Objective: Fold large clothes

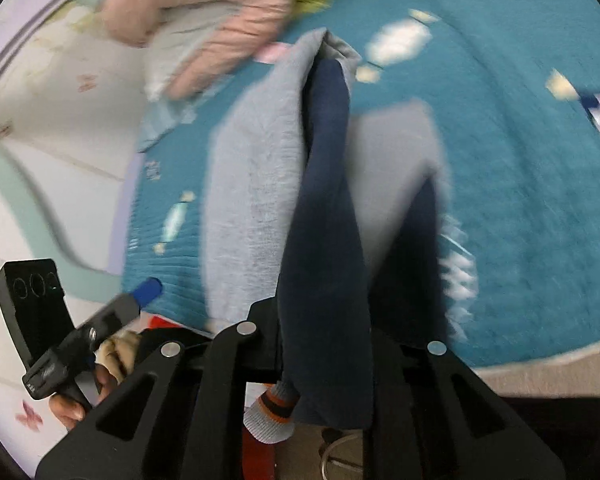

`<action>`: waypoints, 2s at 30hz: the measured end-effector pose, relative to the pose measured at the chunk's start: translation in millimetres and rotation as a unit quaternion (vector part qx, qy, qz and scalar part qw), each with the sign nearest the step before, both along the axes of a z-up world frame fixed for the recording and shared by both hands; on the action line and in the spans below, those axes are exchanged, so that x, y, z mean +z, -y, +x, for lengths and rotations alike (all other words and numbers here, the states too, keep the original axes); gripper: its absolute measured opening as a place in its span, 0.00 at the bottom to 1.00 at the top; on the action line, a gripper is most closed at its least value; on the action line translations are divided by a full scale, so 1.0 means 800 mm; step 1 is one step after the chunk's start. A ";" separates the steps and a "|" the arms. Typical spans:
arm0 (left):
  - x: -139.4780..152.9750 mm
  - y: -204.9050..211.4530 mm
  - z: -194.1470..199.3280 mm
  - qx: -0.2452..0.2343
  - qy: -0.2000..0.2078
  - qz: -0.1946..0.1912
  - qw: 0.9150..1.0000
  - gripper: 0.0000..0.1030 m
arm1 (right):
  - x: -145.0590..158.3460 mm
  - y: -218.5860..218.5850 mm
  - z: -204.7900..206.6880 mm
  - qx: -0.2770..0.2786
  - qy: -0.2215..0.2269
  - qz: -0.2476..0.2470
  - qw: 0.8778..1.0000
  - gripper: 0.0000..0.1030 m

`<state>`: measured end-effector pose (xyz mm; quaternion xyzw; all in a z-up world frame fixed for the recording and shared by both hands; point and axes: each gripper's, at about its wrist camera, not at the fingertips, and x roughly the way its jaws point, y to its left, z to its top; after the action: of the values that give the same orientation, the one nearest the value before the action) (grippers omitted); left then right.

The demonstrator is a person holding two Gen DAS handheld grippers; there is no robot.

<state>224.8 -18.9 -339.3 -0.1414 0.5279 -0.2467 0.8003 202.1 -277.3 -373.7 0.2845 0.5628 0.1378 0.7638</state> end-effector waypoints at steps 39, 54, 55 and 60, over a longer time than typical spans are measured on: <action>-0.090 0.014 0.006 0.023 -0.100 0.018 0.995 0.72 | -0.018 0.048 -0.070 -0.105 -0.101 -0.048 0.988 0.61; -0.107 0.020 0.006 0.036 -0.131 -0.006 0.991 0.74 | -0.079 0.036 -0.047 -0.137 -0.127 0.035 0.982 0.75; -0.108 0.019 0.005 0.037 -0.135 -0.012 0.990 0.74 | -0.079 0.037 -0.046 -0.134 -0.125 0.030 0.983 0.75; -0.111 0.017 -0.003 0.022 -0.138 -0.019 0.990 0.74 | -0.063 0.018 -0.040 -0.103 -0.103 0.066 0.987 0.73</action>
<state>222.7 -32.4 -427.8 -0.2007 0.6252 -0.2167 0.7224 170.5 -291.8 -424.4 0.4034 0.5960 0.0650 0.6913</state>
